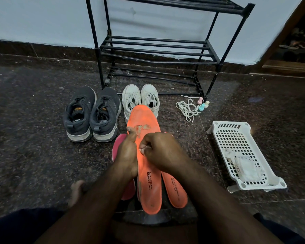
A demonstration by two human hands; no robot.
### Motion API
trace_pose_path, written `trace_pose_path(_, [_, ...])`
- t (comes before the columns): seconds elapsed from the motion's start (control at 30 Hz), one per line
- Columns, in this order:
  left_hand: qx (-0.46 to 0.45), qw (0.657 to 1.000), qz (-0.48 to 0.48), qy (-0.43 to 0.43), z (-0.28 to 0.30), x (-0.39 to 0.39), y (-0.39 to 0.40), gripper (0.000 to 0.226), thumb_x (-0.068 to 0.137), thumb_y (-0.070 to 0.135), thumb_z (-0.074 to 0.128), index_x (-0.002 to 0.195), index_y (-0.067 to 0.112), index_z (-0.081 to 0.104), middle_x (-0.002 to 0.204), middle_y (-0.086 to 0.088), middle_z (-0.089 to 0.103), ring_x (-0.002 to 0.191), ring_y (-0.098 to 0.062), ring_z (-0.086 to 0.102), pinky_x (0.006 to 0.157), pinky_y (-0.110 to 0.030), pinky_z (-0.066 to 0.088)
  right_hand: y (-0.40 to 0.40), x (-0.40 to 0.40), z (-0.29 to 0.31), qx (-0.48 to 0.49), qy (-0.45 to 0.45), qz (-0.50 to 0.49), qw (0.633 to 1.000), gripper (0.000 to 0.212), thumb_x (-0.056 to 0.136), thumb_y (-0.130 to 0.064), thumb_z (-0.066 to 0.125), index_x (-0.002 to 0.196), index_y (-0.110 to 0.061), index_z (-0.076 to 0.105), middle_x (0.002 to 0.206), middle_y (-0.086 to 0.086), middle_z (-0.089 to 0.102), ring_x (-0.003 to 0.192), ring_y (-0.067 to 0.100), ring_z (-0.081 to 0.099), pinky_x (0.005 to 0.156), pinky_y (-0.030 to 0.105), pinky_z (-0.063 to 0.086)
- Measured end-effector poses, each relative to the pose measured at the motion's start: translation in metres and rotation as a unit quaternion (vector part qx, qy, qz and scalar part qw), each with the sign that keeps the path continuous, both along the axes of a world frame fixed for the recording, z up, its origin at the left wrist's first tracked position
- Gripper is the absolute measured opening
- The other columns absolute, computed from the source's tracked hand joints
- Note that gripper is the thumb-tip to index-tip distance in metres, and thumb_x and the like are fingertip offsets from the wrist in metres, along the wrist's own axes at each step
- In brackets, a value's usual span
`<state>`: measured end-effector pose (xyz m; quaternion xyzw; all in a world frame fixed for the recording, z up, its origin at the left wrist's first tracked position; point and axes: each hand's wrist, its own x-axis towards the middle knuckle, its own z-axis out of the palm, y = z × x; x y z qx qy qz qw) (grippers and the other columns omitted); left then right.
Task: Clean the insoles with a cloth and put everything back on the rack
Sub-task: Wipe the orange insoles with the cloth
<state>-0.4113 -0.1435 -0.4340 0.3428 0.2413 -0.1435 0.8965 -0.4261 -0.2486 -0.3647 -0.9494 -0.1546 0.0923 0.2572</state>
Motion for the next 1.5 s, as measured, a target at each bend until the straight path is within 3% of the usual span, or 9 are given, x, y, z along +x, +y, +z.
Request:
trace_pose_path(0.2, [-0.040, 0.999, -0.006, -0.005, 0.002, -0.002, -0.001, 0.052, 0.104, 0.046, 0.032, 0.108, 0.008, 0.067, 0.097, -0.014, 0.074, 0.085, -0.026, 0.072, 0.086, -0.043, 0.051, -0.003, 0.005, -0.002, -0.001, -0.106, -0.058, 0.993, 0.019, 0.085, -0.012, 0.055, 0.096, -0.021, 0.069, 0.095, 0.003, 0.065, 0.092, 0.022, 0.060, 0.079, 0.037, 0.048])
trace_pose_path(0.4, [-0.012, 1.000, -0.007, 0.006, 0.004, -0.001, 0.001, 0.062, 0.102, 0.056, 0.035, 0.120, 0.005, 0.066, 0.108, -0.016, 0.074, 0.092, -0.030, 0.073, 0.085, -0.044, 0.053, -0.003, 0.003, -0.002, 0.032, 0.003, -0.012, 0.999, 0.011, 0.083, -0.017, 0.064, 0.088, -0.022, 0.073, 0.086, -0.007, 0.072, 0.085, 0.008, 0.064, 0.077, 0.025, 0.050])
trace_pose_path(0.57, [-0.058, 0.998, -0.018, -0.012, 0.011, -0.003, -0.001, 0.062, 0.104, 0.054, 0.029, 0.121, 0.005, 0.064, 0.110, -0.019, 0.072, 0.094, -0.032, 0.072, 0.091, -0.047, 0.049, -0.013, 0.012, 0.000, 0.008, -0.102, -0.071, 0.992, 0.020, 0.083, -0.012, 0.056, 0.092, -0.023, 0.070, 0.095, 0.001, 0.066, 0.091, 0.020, 0.062, 0.081, 0.035, 0.050])
trace_pose_path(0.67, [-0.055, 0.998, -0.018, -0.014, 0.010, -0.004, -0.001, 0.066, 0.101, 0.059, 0.030, 0.123, 0.006, 0.063, 0.114, -0.019, 0.071, 0.099, -0.032, 0.070, 0.097, -0.048, 0.049, -0.007, 0.007, -0.003, 0.000, -0.065, -0.046, 0.997, 0.017, 0.085, -0.014, 0.058, 0.095, -0.022, 0.070, 0.099, 0.001, 0.068, 0.097, 0.021, 0.062, 0.085, 0.035, 0.048])
trace_pose_path(0.93, [-0.064, 0.998, -0.012, -0.018, 0.014, 0.001, 0.004, 0.063, 0.106, 0.053, 0.027, 0.110, 0.003, 0.066, 0.095, -0.019, 0.075, 0.080, -0.031, 0.075, 0.063, -0.041, 0.062, -0.010, 0.005, 0.005, 0.134, -0.028, -0.082, 0.987, 0.016, 0.082, -0.010, 0.065, 0.091, -0.020, 0.073, 0.088, -0.009, 0.072, 0.082, 0.006, 0.063, 0.076, 0.022, 0.048])
trace_pose_path(1.03, [-0.084, 0.996, -0.013, -0.036, 0.012, 0.001, 0.006, 0.067, 0.105, 0.054, 0.026, 0.121, 0.002, 0.063, 0.105, -0.022, 0.073, 0.088, -0.034, 0.074, 0.069, -0.046, 0.062, -0.020, 0.011, 0.005, 0.128, -0.076, -0.117, 0.982, 0.013, 0.085, -0.015, 0.066, 0.094, -0.023, 0.071, 0.092, -0.011, 0.068, 0.084, 0.002, 0.060, 0.073, 0.017, 0.044])
trace_pose_path(1.17, [-0.114, 0.991, -0.029, -0.056, 0.016, -0.001, 0.007, 0.073, 0.101, 0.056, 0.032, 0.100, -0.001, 0.077, 0.107, -0.025, 0.072, 0.090, -0.036, 0.074, 0.075, -0.052, 0.061, -0.020, 0.011, 0.002, 0.130, -0.092, -0.101, 0.982, 0.014, 0.084, -0.012, 0.066, 0.093, -0.021, 0.072, 0.093, -0.010, 0.067, 0.086, 0.005, 0.060, 0.078, 0.020, 0.045])
trace_pose_path(1.33, [-0.108, 0.988, -0.066, -0.084, 0.022, -0.008, 0.006, 0.071, 0.097, 0.063, 0.036, 0.130, 0.006, 0.062, 0.125, -0.020, 0.066, 0.107, -0.034, 0.068, 0.093, -0.048, 0.055, -0.020, 0.016, -0.003, 0.181, -0.128, -0.158, 0.962, 0.018, 0.085, -0.009, 0.064, 0.098, -0.019, 0.072, 0.096, -0.007, 0.066, 0.089, 0.008, 0.061, 0.080, 0.031, 0.053])
trace_pose_path(1.5, [-0.105, 0.988, -0.090, -0.063, 0.018, -0.011, -0.002, 0.074, 0.100, 0.063, 0.028, 0.105, 0.009, 0.079, 0.115, -0.018, 0.071, 0.101, -0.032, 0.071, 0.098, -0.048, 0.047, -0.017, 0.016, -0.007, 0.056, -0.205, -0.124, 0.969, 0.020, 0.083, -0.010, 0.067, 0.101, -0.017, 0.075, 0.098, 0.003, 0.070, 0.096, 0.024, 0.061, 0.090, 0.027, 0.039])
